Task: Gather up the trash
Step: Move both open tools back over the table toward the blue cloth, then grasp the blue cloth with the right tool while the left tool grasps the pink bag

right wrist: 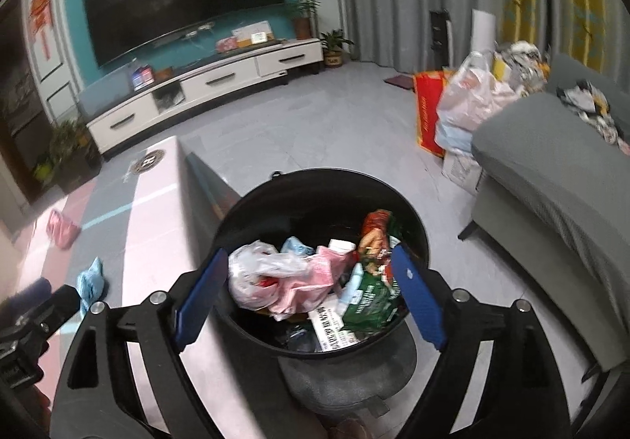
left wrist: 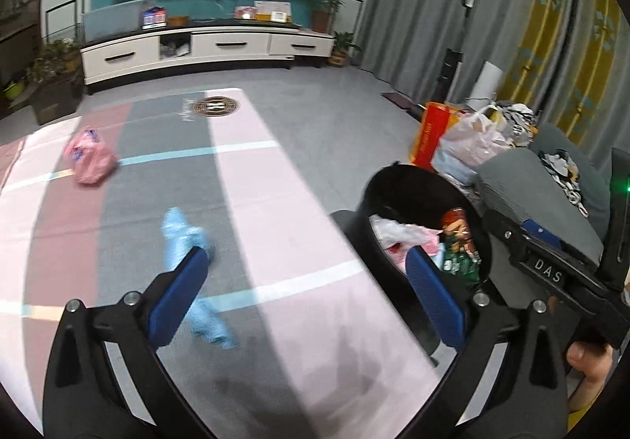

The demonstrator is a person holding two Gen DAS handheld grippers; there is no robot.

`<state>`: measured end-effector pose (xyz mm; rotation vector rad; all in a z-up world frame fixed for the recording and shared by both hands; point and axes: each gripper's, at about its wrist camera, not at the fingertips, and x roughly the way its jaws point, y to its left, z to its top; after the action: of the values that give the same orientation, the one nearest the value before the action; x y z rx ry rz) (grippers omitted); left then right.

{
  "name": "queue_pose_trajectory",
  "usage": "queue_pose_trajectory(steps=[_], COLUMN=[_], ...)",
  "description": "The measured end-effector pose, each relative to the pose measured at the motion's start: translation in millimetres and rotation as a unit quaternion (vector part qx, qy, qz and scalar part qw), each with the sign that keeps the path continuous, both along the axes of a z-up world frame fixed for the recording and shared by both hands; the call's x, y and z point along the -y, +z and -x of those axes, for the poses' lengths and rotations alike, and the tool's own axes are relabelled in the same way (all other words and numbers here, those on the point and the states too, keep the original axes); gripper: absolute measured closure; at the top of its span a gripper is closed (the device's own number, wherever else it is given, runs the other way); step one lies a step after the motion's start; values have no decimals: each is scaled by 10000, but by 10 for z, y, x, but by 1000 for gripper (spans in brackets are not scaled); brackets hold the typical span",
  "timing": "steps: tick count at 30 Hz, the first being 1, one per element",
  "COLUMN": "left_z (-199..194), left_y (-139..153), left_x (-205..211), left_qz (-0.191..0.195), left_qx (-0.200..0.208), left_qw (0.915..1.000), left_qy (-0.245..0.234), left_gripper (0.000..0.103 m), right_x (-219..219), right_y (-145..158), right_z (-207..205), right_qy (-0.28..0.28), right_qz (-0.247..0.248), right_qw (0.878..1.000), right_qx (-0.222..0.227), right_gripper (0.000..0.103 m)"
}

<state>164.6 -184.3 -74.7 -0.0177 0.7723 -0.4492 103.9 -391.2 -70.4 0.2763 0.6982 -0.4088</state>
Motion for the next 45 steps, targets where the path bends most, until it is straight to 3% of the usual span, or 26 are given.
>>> queue_pose_trajectory(steps=[8, 13, 24, 27, 36, 45], left_z=[123, 154, 181, 128, 91, 81], left_y=[-22, -147, -285, -348, -391, -428], left_x=[-568, -1065, -1821, -1942, -2271, -2519], left_qz=[-204, -325, -233, -128, 264, 335], left_qx=[110, -22, -78, -229, -485, -593], left_qw=[9989, 9963, 9915, 9901, 9845, 9797], left_qy=[404, 793, 1277, 1377, 1665, 1887], left_gripper=[3, 3, 3, 3, 3, 3], right_x=[-472, -774, -1486, -1668, -1963, -2215], right_y=[74, 32, -90, -159, -413, -663], right_z=[-73, -197, -464, -572, -876, -1194], right_qy=[621, 1005, 1662, 1920, 2486, 2609], right_qz=[244, 235, 570, 442, -537, -688], right_qw=[9977, 9947, 9840, 9796, 9647, 9583], right_qx=[100, 0, -289, -406, -680, -946], right_gripper=[18, 18, 18, 18, 18, 49])
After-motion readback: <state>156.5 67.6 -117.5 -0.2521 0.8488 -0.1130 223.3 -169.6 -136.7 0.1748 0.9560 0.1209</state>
